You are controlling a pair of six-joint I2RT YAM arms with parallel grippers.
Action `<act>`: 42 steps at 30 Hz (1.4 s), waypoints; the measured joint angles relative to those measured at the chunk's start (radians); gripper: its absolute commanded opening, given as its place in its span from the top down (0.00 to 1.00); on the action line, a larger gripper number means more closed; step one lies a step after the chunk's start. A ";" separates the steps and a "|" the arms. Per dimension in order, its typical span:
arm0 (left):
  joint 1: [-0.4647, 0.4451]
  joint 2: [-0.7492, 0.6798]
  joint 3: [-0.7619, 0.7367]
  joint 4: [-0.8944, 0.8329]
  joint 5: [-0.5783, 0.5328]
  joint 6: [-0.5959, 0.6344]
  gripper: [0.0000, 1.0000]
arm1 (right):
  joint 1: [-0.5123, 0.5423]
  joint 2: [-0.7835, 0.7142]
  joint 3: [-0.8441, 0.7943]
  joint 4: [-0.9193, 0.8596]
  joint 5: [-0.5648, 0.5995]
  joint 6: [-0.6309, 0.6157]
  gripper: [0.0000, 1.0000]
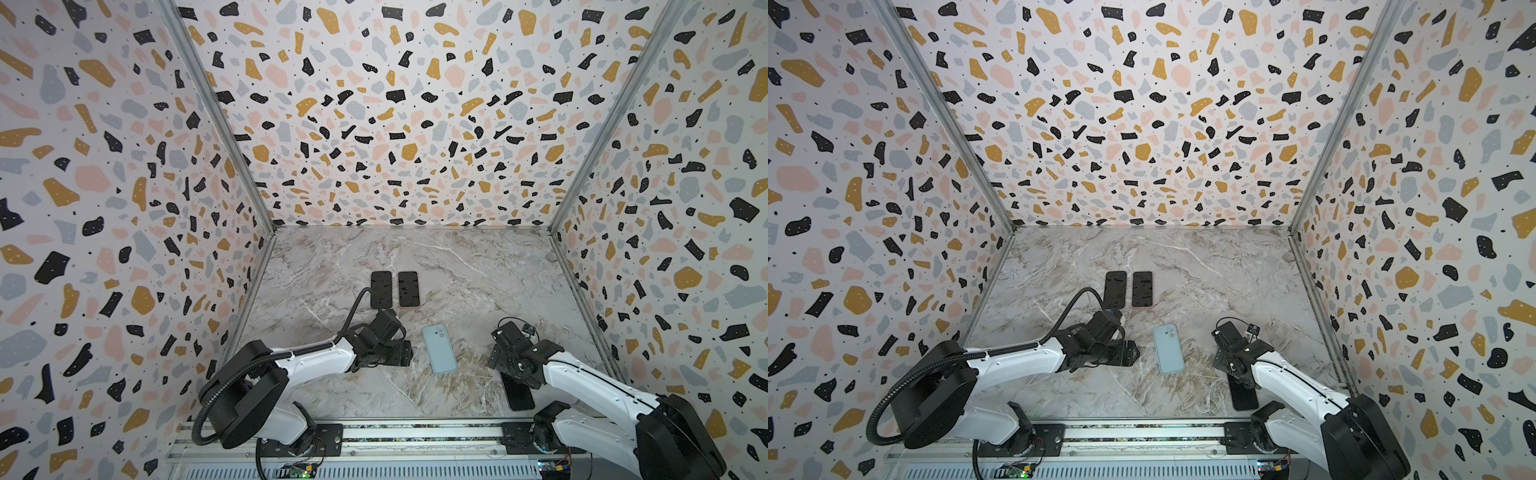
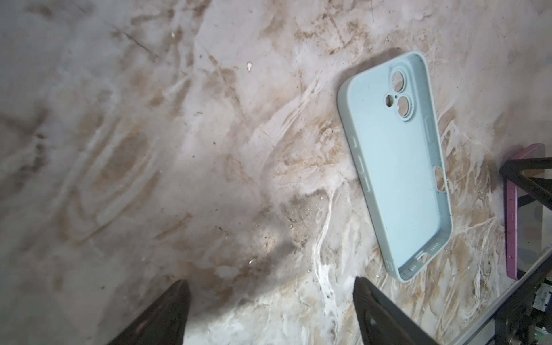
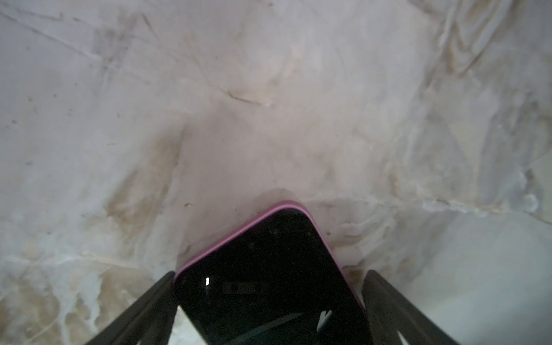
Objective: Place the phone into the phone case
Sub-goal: 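Lift the magenta-edged phone upright with the right gripper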
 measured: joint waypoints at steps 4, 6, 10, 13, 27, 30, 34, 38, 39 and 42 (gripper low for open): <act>0.000 0.000 0.000 0.015 0.003 0.000 0.14 | 0.064 0.001 0.000 -0.004 -0.008 0.013 0.04; 0.000 0.000 0.000 0.019 0.004 0.000 0.14 | 0.098 0.008 0.002 -0.004 -0.005 0.019 0.01; 0.000 0.000 0.000 0.019 0.008 0.000 0.14 | 0.159 0.058 0.025 0.002 -0.006 0.024 0.00; 0.000 0.000 0.000 0.019 0.011 0.000 0.14 | 0.179 0.092 0.043 0.014 -0.006 0.023 0.05; 0.013 0.000 0.011 0.010 0.011 0.000 0.14 | 0.145 0.163 0.075 0.091 0.012 -0.026 0.17; 0.013 0.000 0.012 0.010 0.011 0.000 0.14 | 0.113 0.188 0.091 0.118 0.009 -0.040 0.18; 0.013 0.001 0.012 0.010 0.011 0.000 0.14 | 0.071 0.211 0.105 0.141 0.002 -0.061 0.19; 0.014 0.008 0.014 0.010 0.011 0.000 0.14 | 0.034 0.232 0.126 0.147 -0.006 -0.097 0.14; 0.015 0.010 0.014 0.009 0.011 0.000 0.14 | 0.025 0.238 0.134 0.143 -0.008 -0.111 0.11; 0.018 0.012 0.014 0.009 0.012 0.001 0.14 | 0.014 0.239 0.149 0.110 -0.009 -0.143 0.05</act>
